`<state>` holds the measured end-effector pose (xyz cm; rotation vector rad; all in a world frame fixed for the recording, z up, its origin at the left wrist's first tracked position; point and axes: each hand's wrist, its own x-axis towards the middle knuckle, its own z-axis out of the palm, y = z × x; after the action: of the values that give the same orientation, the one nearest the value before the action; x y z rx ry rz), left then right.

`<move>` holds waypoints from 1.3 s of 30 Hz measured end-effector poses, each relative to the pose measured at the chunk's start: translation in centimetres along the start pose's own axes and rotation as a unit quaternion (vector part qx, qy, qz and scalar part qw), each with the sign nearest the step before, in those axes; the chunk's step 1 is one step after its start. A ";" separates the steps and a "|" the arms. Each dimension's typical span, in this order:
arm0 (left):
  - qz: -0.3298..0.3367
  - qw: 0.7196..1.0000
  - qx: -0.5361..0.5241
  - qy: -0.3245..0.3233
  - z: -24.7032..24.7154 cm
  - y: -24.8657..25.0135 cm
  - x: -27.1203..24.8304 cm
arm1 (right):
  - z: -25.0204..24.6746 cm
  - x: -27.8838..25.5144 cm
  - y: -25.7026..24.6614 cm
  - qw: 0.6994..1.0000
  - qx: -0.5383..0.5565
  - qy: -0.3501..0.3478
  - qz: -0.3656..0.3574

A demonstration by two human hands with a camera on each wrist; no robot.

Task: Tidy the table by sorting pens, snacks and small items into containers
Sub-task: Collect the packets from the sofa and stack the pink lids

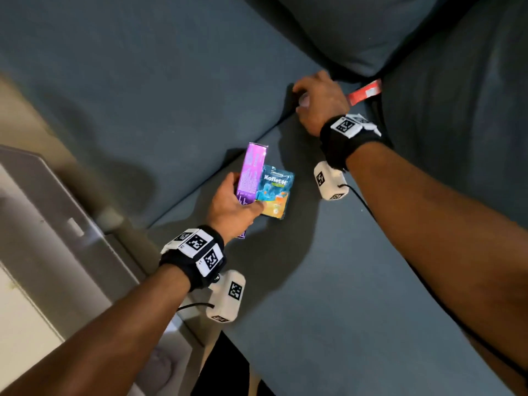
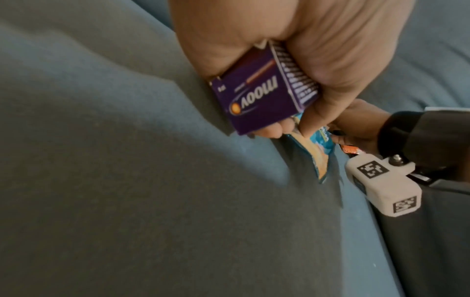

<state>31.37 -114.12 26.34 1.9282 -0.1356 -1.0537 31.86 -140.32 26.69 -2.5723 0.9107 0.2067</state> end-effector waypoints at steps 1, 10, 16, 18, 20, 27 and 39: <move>-0.003 1.000 -0.009 -0.007 0.1 0.0 0.2 | -0.1 0.2 -0.2 1.000 -0.010 -0.003 0.013; -0.027 0.998 -0.033 -0.036 0.2 0.1 1.1 | -1.8 -3.5 3.9 0.986 -0.104 0.132 0.017; -0.030 0.998 -0.031 -0.036 0.4 -0.1 1.2 | -0.6 -2.5 6.0 0.981 -0.151 0.057 0.108; -0.033 0.998 -0.033 -0.037 0.4 -0.3 1.2 | -0.6 -2.9 5.6 0.983 -0.121 0.071 0.118; -0.033 0.998 -0.033 -0.037 0.5 -0.1 1.2 | -0.2 -4.9 5.2 0.984 -0.088 0.078 0.131; -0.002 0.999 -0.035 -0.023 0.7 0.3 0.6 | 3.0 -18.7 4.7 0.984 0.073 0.092 0.137; 0.040 0.987 0.156 0.023 0.3 -5.6 -10.6 | 10.2 -37.2 2.9 0.944 0.276 0.092 0.153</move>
<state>22.79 -106.04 28.62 2.2055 -0.3675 -0.9794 1.11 -116.90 26.41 -1.9480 1.2318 -0.1883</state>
